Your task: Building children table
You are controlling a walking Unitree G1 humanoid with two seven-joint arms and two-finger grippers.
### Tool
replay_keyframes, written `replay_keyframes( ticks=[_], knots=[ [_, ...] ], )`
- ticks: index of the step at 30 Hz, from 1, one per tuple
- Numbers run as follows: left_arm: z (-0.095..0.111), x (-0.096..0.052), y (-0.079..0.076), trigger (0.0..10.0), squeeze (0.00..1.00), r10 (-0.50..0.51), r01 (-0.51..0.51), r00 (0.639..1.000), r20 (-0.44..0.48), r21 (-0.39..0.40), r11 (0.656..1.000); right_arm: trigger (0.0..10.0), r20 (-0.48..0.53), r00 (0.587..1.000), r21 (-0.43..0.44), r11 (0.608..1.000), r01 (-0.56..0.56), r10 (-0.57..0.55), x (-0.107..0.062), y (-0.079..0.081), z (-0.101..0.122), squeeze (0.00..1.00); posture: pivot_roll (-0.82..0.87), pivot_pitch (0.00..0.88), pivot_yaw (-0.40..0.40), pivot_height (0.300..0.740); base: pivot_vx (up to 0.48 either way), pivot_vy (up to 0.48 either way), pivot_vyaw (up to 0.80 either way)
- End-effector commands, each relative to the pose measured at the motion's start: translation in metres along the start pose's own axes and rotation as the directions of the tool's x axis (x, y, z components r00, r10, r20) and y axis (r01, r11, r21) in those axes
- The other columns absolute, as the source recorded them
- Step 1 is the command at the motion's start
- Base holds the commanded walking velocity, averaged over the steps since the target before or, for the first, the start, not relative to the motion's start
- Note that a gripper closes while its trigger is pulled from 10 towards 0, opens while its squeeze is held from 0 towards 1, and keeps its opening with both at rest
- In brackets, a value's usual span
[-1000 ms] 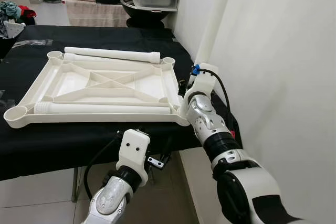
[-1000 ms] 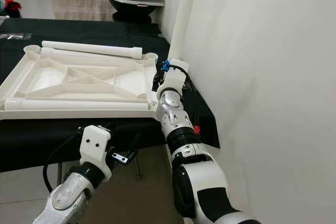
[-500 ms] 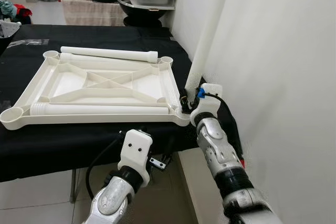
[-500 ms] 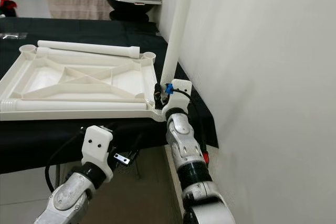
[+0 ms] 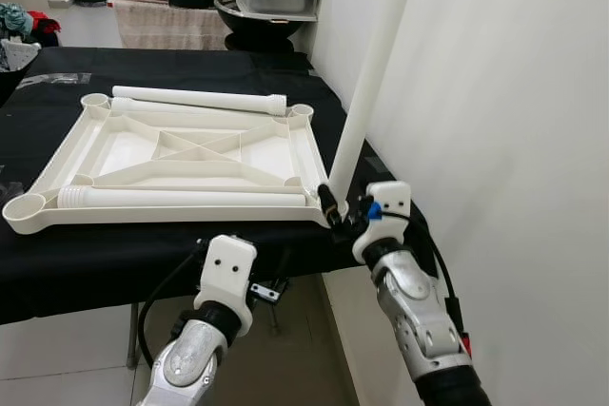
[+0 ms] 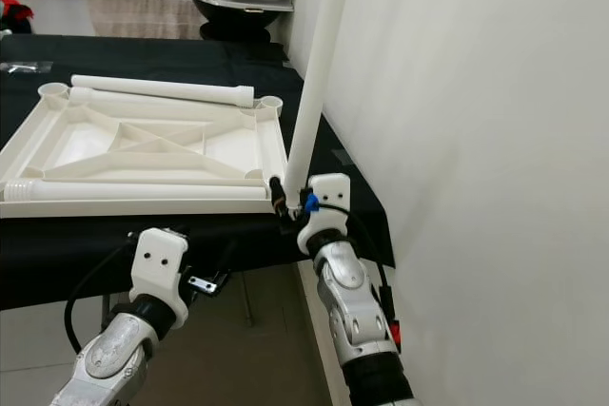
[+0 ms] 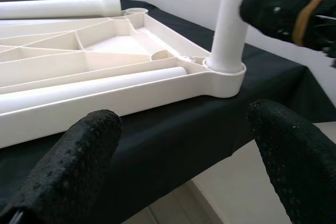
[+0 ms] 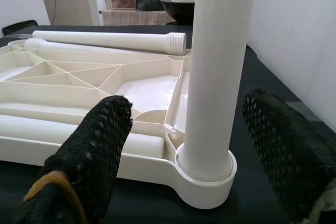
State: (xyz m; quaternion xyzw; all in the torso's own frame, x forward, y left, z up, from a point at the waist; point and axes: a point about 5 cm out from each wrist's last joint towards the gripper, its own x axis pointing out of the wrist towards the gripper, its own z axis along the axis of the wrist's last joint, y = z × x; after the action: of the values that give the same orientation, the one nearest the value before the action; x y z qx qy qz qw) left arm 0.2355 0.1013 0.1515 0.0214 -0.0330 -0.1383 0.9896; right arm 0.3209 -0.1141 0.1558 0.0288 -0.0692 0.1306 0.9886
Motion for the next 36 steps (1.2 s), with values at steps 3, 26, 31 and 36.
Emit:
replay_keyframes(
  ticks=[3, 26, 31, 36],
  knots=[
    [-0.006, -0.003, 0.002, 10.0, 0.0, 0.005, -0.005, 0.999, -0.034, 0.015, 1.0, 10.0, -0.015, 1.0, -0.02, 1.0, -0.012, 0.012, -0.009, -0.002, -0.001, 0.0, 0.08, 0.05, -0.128, 0.74, 0.0, 0.0, 0.0],
    [-0.006, 0.0, 0.007, 10.0, 0.0, 0.063, -0.061, 0.997, -0.041, 0.035, 0.998, 10.0, -0.067, 0.996, -0.054, 0.997, 0.053, -0.057, -0.025, -0.009, -0.006, 0.0, 0.07, 0.014, -0.116, 0.74, 0.0, 0.0, 0.39],
    [-0.008, -0.001, 0.008, 10.0, 0.0, 0.065, -0.063, 0.997, -0.047, 0.044, 0.997, 10.0, -0.085, 0.993, -0.023, 0.996, 0.081, -0.083, -0.025, -0.01, -0.009, 0.0, 0.07, 0.012, -0.111, 0.74, 0.0, 0.196, 0.0],
    [-0.009, -0.001, 0.01, 10.0, 0.0, 0.085, -0.083, 0.995, -0.056, 0.028, 0.996, 10.0, -0.063, 0.995, -0.026, 0.997, 0.076, -0.077, -0.022, -0.005, -0.004, 0.0, 0.07, 0.02, -0.112, 0.74, 0.0, 0.48, 0.0]
  ],
)
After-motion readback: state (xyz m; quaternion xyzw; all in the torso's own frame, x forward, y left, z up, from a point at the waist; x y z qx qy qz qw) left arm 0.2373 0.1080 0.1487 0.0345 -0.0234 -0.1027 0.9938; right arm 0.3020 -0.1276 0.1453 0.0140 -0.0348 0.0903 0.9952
